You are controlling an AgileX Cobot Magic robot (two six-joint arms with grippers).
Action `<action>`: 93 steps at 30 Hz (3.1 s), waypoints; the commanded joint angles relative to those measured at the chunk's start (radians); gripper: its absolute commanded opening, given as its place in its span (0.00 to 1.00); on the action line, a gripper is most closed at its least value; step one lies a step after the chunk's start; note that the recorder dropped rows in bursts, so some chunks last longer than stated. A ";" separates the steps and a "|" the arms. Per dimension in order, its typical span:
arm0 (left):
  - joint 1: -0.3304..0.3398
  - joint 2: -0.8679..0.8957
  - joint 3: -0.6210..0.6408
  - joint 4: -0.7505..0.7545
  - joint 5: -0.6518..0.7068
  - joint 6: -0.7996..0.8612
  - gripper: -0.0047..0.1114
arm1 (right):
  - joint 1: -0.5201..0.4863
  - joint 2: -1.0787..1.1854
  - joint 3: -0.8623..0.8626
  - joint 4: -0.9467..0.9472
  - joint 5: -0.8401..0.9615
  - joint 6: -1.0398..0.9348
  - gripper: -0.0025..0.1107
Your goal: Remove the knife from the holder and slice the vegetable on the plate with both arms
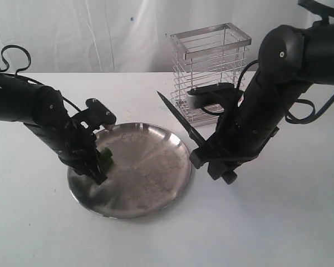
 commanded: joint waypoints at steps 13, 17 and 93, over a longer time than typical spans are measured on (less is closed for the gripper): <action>-0.018 0.004 -0.023 -0.921 0.177 1.375 0.04 | -0.004 -0.003 0.003 0.006 -0.004 0.019 0.02; -0.011 0.004 -0.023 -0.895 0.006 1.263 0.04 | -0.004 -0.003 0.003 0.006 0.022 0.033 0.02; 0.100 -0.015 -0.067 -1.439 0.101 1.070 0.04 | 0.146 0.177 -0.161 0.030 0.209 0.335 0.02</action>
